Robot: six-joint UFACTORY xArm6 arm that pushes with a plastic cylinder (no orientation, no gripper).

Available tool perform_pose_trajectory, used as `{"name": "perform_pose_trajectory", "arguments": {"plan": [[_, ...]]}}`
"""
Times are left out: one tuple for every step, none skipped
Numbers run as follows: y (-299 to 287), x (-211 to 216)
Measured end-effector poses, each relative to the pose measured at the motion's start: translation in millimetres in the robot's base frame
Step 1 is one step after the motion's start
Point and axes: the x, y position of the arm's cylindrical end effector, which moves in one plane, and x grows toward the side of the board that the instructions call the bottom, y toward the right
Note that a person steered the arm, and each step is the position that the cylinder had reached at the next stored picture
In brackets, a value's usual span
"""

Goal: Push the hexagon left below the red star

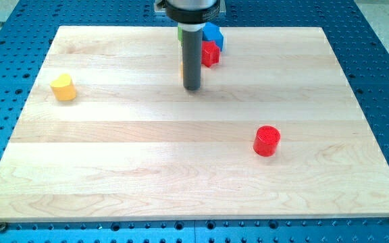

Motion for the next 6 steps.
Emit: {"name": "perform_pose_trajectory", "arguments": {"plan": [[38.5,-20.7],[37.0,-14.4],[72.9,52.4],[187.5,67.9],[264.1,82.8],[272.9,87.1]]}}
